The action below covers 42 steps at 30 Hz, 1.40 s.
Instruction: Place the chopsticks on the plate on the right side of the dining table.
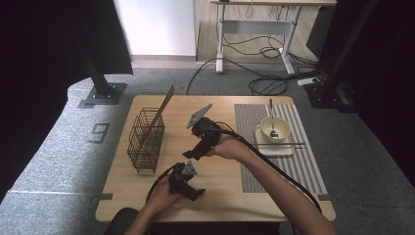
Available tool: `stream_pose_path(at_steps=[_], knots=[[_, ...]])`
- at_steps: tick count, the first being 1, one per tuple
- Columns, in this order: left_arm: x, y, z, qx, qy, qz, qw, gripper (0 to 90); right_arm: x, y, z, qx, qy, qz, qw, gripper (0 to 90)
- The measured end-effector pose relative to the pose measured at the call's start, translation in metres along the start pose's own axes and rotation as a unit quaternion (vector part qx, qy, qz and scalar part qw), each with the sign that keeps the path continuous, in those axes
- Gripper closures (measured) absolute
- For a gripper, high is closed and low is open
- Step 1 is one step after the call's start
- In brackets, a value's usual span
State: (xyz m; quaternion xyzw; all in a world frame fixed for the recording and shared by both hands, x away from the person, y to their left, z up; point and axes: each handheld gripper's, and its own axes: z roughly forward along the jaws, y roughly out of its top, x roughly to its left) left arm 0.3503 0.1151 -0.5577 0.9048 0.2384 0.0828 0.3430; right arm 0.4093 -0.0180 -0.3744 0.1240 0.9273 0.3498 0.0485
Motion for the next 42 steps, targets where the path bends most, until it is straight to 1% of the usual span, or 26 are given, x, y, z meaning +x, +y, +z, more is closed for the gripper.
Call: stream_pose_path(at_steps=[3,6,8,10,12,13,16,17,19,24,28,30,32,36,40,42], knots=[[0.000,0.000,0.000,0.000,0.000,0.000,1.0000,0.0,0.003,0.007,0.006,-0.004,0.008,-0.007,0.9999,5.5],[0.000,0.000,0.000,-0.001,0.000,-0.002,1.0000,0.0,0.006,0.015,0.011,-0.004,0.008,-0.017,0.9998,6.8],[0.000,0.000,0.000,-0.001,0.000,-0.001,1.0000,0.0,0.008,0.019,0.015,-0.008,0.016,-0.016,0.9997,7.2],[0.000,0.000,0.000,-0.001,0.000,-0.002,1.0000,0.0,0.010,0.024,0.020,-0.005,0.018,-0.022,0.9996,7.3],[0.000,0.000,0.000,-0.001,0.000,-0.001,1.0000,0.0,0.013,0.028,0.025,-0.006,0.024,-0.026,0.9993,9.9],[0.000,0.000,0.000,-0.001,0.000,-0.001,1.0000,0.0,0.015,0.030,0.027,-0.004,0.030,-0.026,0.9992,10.2],[0.000,0.000,0.000,0.000,0.000,0.000,1.0000,0.0,0.020,0.036,0.035,0.003,0.034,-0.035,0.9988,10.6],[0.000,0.000,0.000,0.001,0.000,0.000,1.0000,0.0,0.021,0.038,0.037,0.000,0.038,-0.036,0.9986,11.8],[0.000,0.000,0.000,0.001,0.001,0.000,1.0000,0.0,0.024,0.042,0.042,0.000,0.042,-0.036,0.9985,12.3],[0.000,0.000,0.000,-0.003,-0.001,-0.001,1.0000,0.0,0.028,0.049,0.054,-0.001,0.045,-0.035,0.9984,13.9],[0.000,0.000,0.000,-0.001,0.000,-0.001,1.0000,0.0,0.033,0.053,0.065,0.005,0.045,-0.036,0.9983,18.1],[0.000,0.000,0.000,-0.001,0.000,-0.001,1.0000,0.0,0.035,0.054,0.069,0.003,0.044,-0.040,0.9983,20.0],[0.000,0.000,0.000,0.000,0.001,-0.002,1.0000,0.0,0.036,0.054,0.071,-0.002,0.047,-0.041,0.9981,25.0],[0.000,0.000,0.000,0.000,0.001,-0.001,1.0000,0.0,0.034,0.054,0.070,-0.011,0.039,-0.036,0.9985,30.4],[0.000,0.000,0.000,-0.001,0.000,-0.001,1.0000,0.0,0.029,0.054,0.066,-0.013,0.025,-0.021,0.9994,33.2],[0.000,0.000,0.000,-0.001,0.000,-0.001,1.0000,0.0,0.026,0.054,0.064,-0.019,0.018,-0.015,0.9995,35.6]])
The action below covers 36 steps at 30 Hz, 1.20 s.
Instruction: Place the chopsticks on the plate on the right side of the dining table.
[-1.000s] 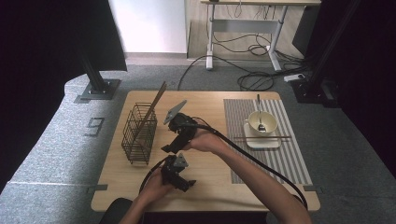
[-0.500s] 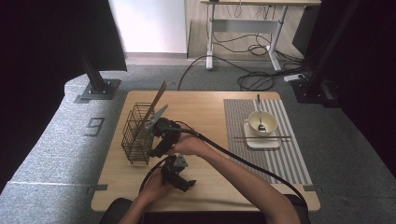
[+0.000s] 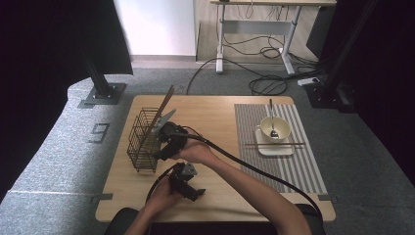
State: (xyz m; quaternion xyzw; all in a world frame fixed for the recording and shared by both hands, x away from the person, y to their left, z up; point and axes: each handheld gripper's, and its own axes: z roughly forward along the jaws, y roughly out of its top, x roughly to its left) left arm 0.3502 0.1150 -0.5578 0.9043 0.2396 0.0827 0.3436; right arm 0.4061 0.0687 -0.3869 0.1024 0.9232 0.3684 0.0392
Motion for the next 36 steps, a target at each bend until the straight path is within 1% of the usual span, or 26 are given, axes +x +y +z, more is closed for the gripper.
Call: stream_pose_path(at_steps=[2,7,11,13,17,19,23,26,31,33,36], knots=[[0.000,0.000,0.000,0.000,0.000,0.000,1.0000,0.0,-0.003,0.000,-0.002,-0.003,-0.006,0.003,1.0000,38.5],[0.000,0.000,0.000,0.002,0.000,0.002,1.0000,0.0,-0.009,0.001,-0.005,-0.011,-0.033,0.001,0.9994,47.2],[0.000,0.000,0.000,0.002,0.000,0.002,1.0000,0.0,-0.014,0.001,-0.005,-0.015,-0.045,0.006,0.9989,53.3],[0.000,0.000,0.000,0.003,0.000,0.003,1.0000,0.0,-0.016,0.000,-0.005,-0.018,-0.048,0.009,0.9987,54.9],[0.000,0.000,0.000,0.001,0.000,0.001,1.0000,0.0,-0.020,0.000,-0.005,-0.026,-0.045,0.014,0.9986,60.6],[0.000,0.000,0.000,0.001,0.000,0.001,1.0000,0.0,-0.021,0.000,-0.004,-0.026,-0.044,0.015,0.9986,65.8],[0.000,0.000,0.000,0.002,-0.001,0.001,1.0000,0.0,-0.022,-0.001,-0.003,-0.030,-0.044,0.010,0.9985,74.4],[0.000,0.000,0.000,0.001,-0.001,0.001,1.0000,0.0,-0.023,0.000,-0.002,-0.031,-0.050,0.005,0.9983,79.1],[0.000,0.000,0.000,0.002,-0.001,0.002,1.0000,0.0,-0.024,0.000,-0.005,-0.032,-0.060,0.002,0.9977,82.3],[0.000,0.000,0.000,0.001,-0.001,0.001,1.0000,0.0,-0.024,0.000,-0.008,-0.036,-0.055,0.005,0.9978,82.4],[0.000,0.000,0.000,0.002,0.000,0.001,1.0000,0.0,-0.024,0.001,-0.012,-0.035,-0.052,0.001,0.9980,82.3]])
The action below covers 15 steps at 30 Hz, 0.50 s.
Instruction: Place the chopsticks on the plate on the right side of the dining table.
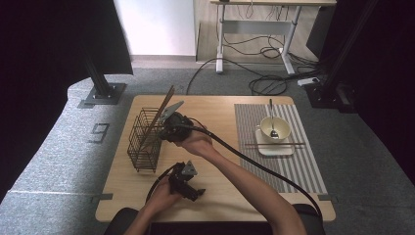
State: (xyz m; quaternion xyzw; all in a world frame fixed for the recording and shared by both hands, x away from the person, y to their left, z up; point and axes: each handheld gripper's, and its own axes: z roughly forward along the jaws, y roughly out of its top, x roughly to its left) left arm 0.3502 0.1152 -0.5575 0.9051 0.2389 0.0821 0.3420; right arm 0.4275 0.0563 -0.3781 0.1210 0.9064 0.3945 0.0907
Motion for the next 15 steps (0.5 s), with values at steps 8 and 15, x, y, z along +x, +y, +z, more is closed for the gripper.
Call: stream_pose_path(at_steps=[8,15], knots=[[0.000,0.000,0.000,0.000,0.000,0.001,1.0000,0.0,0.000,0.002,-0.014,-0.005,0.020,0.006,0.9998,82.3],[0.000,0.000,0.000,0.000,0.000,0.000,1.0000,0.0,-0.001,0.003,-0.030,-0.016,0.032,0.012,0.9993,82.3]])
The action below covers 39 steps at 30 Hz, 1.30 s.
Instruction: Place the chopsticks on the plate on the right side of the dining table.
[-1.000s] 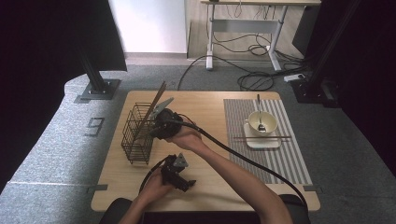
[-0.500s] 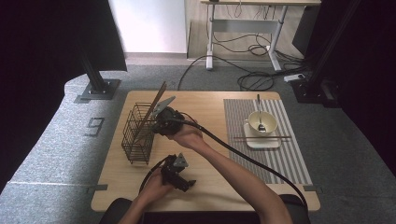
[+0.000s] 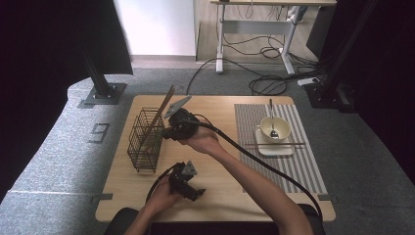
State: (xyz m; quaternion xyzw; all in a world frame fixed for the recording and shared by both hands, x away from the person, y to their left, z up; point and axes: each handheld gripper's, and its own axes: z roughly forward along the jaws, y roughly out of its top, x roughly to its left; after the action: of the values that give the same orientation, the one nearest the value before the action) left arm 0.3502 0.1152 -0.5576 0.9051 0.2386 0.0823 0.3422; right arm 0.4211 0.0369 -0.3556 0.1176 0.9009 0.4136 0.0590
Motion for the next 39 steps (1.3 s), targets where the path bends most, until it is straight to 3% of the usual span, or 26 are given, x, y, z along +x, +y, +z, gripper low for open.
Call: stream_pose_path(at_steps=[21,39], knots=[[0.000,0.000,0.000,-0.001,0.000,0.000,1.0000,0.0,-0.001,0.003,-0.074,-0.046,-0.004,0.017,0.9988,82.4],[0.002,0.001,0.000,0.000,-0.008,0.000,1.0000,0.0,-0.004,-0.020,-0.134,-0.042,-0.054,0.023,0.9974,82.4]])
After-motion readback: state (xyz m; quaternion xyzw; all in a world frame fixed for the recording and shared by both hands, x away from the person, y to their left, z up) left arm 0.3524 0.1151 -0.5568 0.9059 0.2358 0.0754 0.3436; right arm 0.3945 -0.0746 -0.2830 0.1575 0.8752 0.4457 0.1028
